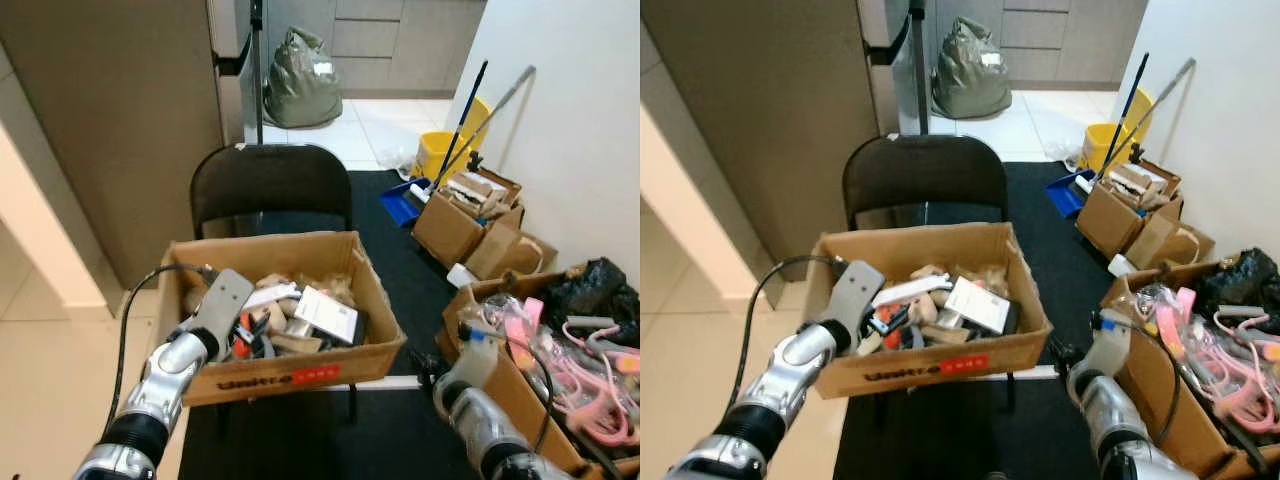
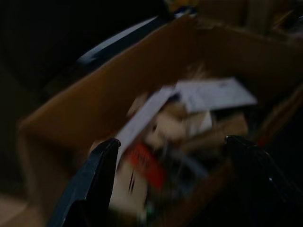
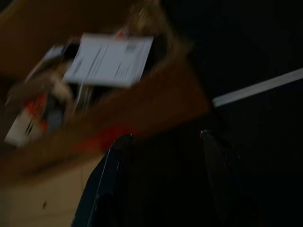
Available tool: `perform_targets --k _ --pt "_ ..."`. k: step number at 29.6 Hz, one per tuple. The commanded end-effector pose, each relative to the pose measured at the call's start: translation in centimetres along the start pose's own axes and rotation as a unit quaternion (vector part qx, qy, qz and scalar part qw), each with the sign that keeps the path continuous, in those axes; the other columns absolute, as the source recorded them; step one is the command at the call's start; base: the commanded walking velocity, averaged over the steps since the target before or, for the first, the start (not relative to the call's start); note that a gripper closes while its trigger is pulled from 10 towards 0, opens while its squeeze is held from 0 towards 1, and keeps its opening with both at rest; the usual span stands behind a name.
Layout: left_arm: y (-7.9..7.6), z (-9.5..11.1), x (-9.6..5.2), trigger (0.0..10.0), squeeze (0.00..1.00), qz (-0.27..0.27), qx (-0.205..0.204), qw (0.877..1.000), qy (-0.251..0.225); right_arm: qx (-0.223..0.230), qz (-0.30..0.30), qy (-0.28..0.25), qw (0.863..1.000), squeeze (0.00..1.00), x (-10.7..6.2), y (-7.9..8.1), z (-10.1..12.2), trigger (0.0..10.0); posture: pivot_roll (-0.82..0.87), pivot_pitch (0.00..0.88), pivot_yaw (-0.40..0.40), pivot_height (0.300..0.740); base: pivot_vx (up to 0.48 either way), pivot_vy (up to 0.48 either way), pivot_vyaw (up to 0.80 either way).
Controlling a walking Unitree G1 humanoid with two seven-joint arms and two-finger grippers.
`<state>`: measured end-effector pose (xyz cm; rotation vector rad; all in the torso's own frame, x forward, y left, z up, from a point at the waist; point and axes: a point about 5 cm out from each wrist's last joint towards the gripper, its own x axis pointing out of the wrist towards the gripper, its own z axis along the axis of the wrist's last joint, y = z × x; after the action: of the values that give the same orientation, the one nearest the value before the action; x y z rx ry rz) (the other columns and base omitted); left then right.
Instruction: Picking trash to rubbish bin
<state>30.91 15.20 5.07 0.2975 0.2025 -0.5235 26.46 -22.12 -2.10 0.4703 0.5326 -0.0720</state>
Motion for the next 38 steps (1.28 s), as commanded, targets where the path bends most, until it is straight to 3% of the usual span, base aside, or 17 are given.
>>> perform_targets --k 1,8,15,21,26,30,38 --pt "-0.7 -1.0 -0.2 10.0 0.00 -0.013 -0.005 1.000 0.018 0.009 -0.014 0.017 1.000 0.00 -0.4 -0.5 -1.1 10.0 0.14 0.003 -0.011 0.740 -0.420 0.000 0.00" --pt "-1.3 -3.7 -1.1 10.0 0.00 -0.021 -0.006 0.997 0.076 0.017 -0.050 0.058 0.997 0.00 -1.7 -1.8 -3.9 10.0 0.14 0.005 -0.003 0.740 -0.471 0.000 0.00" --pt "-1.7 -6.7 -2.6 10.0 0.00 -0.010 -0.037 0.990 0.139 0.006 -0.073 0.106 0.992 0.00 -2.9 -2.6 -6.4 10.0 0.14 0.005 -0.001 0.740 -0.480 0.000 0.00" --pt "-2.1 -11.6 -6.5 10.0 0.00 0.039 -0.109 0.963 0.245 -0.034 -0.109 0.186 0.976 0.00 -5.2 -4.0 -10.1 10.0 0.13 0.007 -0.003 0.740 -0.394 0.000 0.00" --pt "-2.5 -13.6 -8.6 10.0 0.00 0.065 -0.148 0.945 0.286 -0.046 -0.116 0.216 0.968 0.00 -6.4 -4.5 -11.5 10.0 0.12 0.006 -0.007 0.740 -0.394 0.000 0.00" --pt "-3.4 -15.8 -11.3 10.0 0.00 0.097 -0.195 0.917 0.335 -0.064 -0.117 0.239 0.962 0.00 -7.1 -4.8 -12.4 10.0 0.11 0.010 -0.007 0.740 -0.396 0.000 0.00" --pt "-4.8 -17.2 -13.2 10.0 0.00 0.112 -0.225 0.893 0.374 -0.094 -0.104 0.246 0.959 0.00 -6.8 -4.5 -12.3 10.0 0.11 0.015 -0.012 0.740 -0.395 0.000 0.00"
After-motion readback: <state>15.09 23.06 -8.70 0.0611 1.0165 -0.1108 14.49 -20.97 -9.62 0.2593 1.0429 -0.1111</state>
